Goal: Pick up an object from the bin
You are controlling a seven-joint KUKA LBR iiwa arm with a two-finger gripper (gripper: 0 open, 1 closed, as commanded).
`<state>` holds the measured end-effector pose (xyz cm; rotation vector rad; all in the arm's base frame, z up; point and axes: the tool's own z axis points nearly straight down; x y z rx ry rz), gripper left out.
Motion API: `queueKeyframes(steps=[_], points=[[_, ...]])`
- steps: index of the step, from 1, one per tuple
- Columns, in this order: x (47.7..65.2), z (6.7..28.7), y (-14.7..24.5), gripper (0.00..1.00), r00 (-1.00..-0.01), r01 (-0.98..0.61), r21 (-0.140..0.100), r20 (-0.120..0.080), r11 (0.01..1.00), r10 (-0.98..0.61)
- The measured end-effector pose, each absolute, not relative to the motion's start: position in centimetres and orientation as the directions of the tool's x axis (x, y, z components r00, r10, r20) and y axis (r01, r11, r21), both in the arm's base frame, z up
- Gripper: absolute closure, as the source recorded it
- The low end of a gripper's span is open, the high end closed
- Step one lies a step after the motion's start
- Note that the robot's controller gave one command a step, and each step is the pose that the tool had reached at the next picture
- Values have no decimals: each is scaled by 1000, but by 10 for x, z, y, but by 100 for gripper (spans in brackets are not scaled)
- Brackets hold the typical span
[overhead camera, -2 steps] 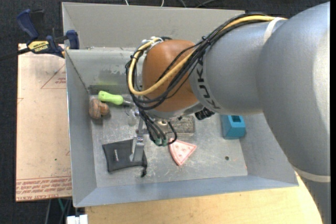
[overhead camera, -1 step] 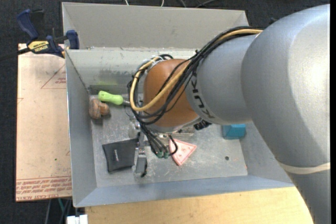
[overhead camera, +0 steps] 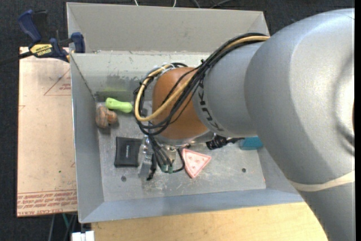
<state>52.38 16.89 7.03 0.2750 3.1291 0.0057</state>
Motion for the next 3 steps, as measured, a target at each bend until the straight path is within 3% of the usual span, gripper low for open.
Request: queueKeyframes(steps=[1,2,3], points=[[524,70,169,100,-985,175,4,0,985,175],[521,128,174,100,-984,176,1,5,984,176],[523,204,174,100,-986,169,1,6,986,169]])
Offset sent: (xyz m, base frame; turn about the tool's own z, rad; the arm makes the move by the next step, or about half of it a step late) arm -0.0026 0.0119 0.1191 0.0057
